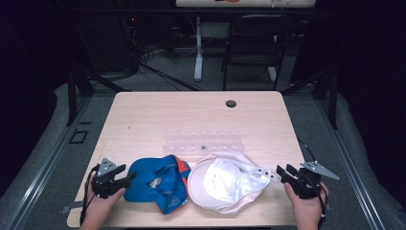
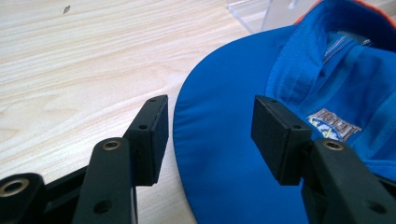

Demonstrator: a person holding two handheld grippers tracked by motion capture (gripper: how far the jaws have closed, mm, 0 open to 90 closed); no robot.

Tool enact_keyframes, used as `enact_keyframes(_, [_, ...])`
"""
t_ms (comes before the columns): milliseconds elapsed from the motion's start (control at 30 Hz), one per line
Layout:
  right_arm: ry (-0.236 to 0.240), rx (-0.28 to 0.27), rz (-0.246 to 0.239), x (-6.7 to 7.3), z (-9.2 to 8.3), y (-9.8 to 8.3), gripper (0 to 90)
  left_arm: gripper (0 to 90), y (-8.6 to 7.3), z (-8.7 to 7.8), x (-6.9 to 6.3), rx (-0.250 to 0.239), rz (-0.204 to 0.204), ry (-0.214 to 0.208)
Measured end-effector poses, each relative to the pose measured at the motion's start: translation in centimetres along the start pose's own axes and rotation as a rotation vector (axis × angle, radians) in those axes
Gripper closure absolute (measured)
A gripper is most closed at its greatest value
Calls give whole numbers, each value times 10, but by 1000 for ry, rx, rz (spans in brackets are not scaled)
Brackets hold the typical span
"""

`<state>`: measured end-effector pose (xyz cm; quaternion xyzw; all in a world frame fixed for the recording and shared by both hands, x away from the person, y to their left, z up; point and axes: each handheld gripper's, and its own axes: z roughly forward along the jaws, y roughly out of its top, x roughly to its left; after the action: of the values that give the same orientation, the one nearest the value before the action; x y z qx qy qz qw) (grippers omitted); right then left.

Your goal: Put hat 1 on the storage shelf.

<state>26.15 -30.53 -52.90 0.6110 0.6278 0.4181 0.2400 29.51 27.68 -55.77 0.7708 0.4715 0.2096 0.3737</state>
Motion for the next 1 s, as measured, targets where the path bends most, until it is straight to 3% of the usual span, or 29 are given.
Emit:
enact_keyframes(233, [-4, 31, -56, 9, -3, 3, 573, 490, 1, 0, 0, 3, -16, -6])
enact_keyframes(367, [7, 41, -61, 12, -3, 5, 568, 495, 2, 0, 2, -3, -33, -10])
enact_keyframes(400, [30, 53, -62, 15, -4, 8, 568, 495, 4, 1, 2, -6, -36, -16])
enact_keyframes(633, [77, 108, -77, 25, -5, 24, 591, 491, 6, 6, 2, 15, -48, -27])
enact_keyframes(667, [69, 147, -113, 29, -4, 31, 589, 492, 7, 8, 2, 13, -52, -27])
enact_keyframes(700, [69, 147, -113, 29, -4, 31, 589, 491, 7, 8, 2, 13, -52, -27])
enact_keyframes(733, [72, 197, -134, 31, -4, 38, 583, 491, 8, 8, 3, 16, -51, -20])
enact_keyframes(800, [80, 220, -145, 34, -4, 45, 577, 491, 8, 8, 4, 13, -49, -17])
enact_keyframes(1000, [110, 297, -124, 36, -3, 60, 572, 508, 8, 7, 3, 18, -39, -11])
